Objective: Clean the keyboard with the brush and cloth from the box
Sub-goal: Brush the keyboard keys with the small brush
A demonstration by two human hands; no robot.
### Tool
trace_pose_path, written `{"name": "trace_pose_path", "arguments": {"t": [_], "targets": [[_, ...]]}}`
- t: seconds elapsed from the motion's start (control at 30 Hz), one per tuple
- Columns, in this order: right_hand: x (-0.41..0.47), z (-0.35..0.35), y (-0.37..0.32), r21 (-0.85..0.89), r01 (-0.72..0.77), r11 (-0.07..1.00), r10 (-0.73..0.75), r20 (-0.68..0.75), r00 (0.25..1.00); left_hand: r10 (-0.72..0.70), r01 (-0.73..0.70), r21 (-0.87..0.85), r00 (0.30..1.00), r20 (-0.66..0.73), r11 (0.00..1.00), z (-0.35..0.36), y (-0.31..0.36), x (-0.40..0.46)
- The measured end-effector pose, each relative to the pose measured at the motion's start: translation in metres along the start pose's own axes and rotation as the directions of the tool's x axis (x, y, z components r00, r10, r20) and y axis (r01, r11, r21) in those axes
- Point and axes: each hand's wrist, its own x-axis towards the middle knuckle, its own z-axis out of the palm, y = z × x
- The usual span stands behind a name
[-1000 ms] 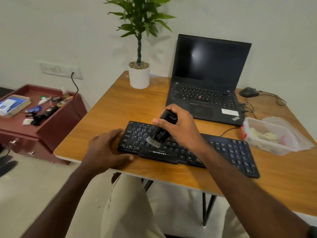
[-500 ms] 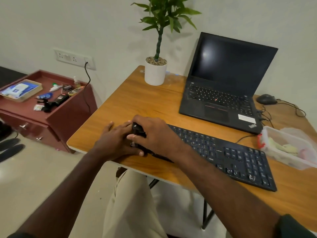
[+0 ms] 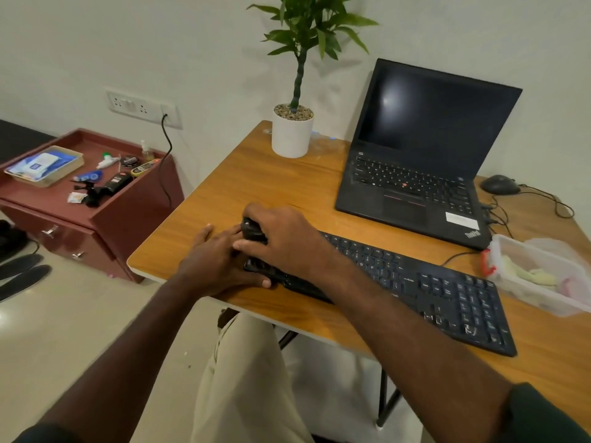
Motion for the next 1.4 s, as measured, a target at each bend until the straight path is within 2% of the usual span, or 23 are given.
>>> {"name": "trace_pose_path", "arguments": {"t": [0.07,0.13,0.2,0.23,0.33,0.4,0.47,0.6,0.67,0.77,0.83,0.9,1.0,1.07,1.27,1.4], "targets": [[-0.005,-0.014,0.009,-0.039,-0.065,0.997,0.070,0.151,0.986,0.004,-0.004,-0.008,1.000,0.025,1.000,-0.001,0.000,0.000],[-0.008,-0.033,0.018,-0.113,-0.135,0.984,0.164,0.306,0.938,-0.008,0.008,-0.003,0.999,0.041,1.000,-0.002,0.001,0.000],[-0.009,-0.049,0.026,-0.155,-0.157,0.975,0.205,0.369,0.907,-0.019,0.019,0.008,0.998,0.052,1.000,-0.003,0.002,0.000],[-0.010,-0.054,0.028,-0.120,-0.171,0.978,0.202,0.337,0.920,-0.021,0.020,0.016,0.998,0.055,1.000,-0.004,0.002,0.000],[-0.012,-0.054,0.028,0.121,-0.220,0.968,0.213,0.070,0.975,-0.018,0.016,0.022,0.998,0.053,1.000,-0.004,0.003,-0.001],[-0.011,-0.044,0.022,0.166,-0.190,0.968,0.201,-0.053,0.978,-0.027,0.026,0.010,0.999,0.043,1.000,-0.004,0.004,-0.001],[-0.008,-0.032,0.014,0.161,-0.154,0.975,0.170,-0.093,0.981,-0.037,0.037,0.009,0.999,0.033,0.999,-0.002,0.003,-0.001],[-0.011,-0.018,0.014,0.101,-0.118,0.988,0.116,0.030,0.993,-0.043,0.043,-0.001,0.999,0.026,0.999,0.001,0.001,0.000],[-0.017,-0.020,0.021,0.061,-0.154,0.986,0.146,0.122,0.982,-0.038,0.039,-0.010,0.999,0.027,0.999,0.000,0.003,0.000],[-0.023,-0.041,0.030,-0.048,-0.230,0.972,0.233,0.296,0.926,-0.055,0.056,-0.010,0.998,0.029,0.998,-0.001,0.007,-0.001],[-0.025,-0.058,0.038,-0.163,-0.227,0.960,0.274,0.387,0.880,-0.059,0.060,-0.010,0.998,0.031,0.998,-0.001,0.007,-0.002],[-0.031,-0.071,0.046,-0.126,-0.260,0.957,0.288,0.335,0.897,-0.059,0.059,-0.011,0.998,0.031,0.998,-0.002,0.007,-0.002],[-0.041,-0.069,0.046,0.159,-0.286,0.945,0.286,0.028,0.958,-0.064,0.065,-0.025,0.998,0.017,0.998,-0.001,0.008,-0.001],[-0.045,-0.057,0.038,0.232,-0.241,0.943,0.261,-0.064,0.963,-0.073,0.074,-0.031,0.997,0.011,0.997,-0.001,0.011,-0.002],[-0.060,-0.033,0.038,0.168,-0.209,0.963,0.215,-0.015,0.977,-0.097,0.097,-0.004,0.995,-0.020,0.995,-0.001,0.017,-0.004],[-0.076,-0.054,0.049,0.115,-0.211,0.971,0.199,0.112,0.974,-0.102,0.102,-0.005,0.995,-0.020,0.995,-0.001,0.017,-0.004]]}}
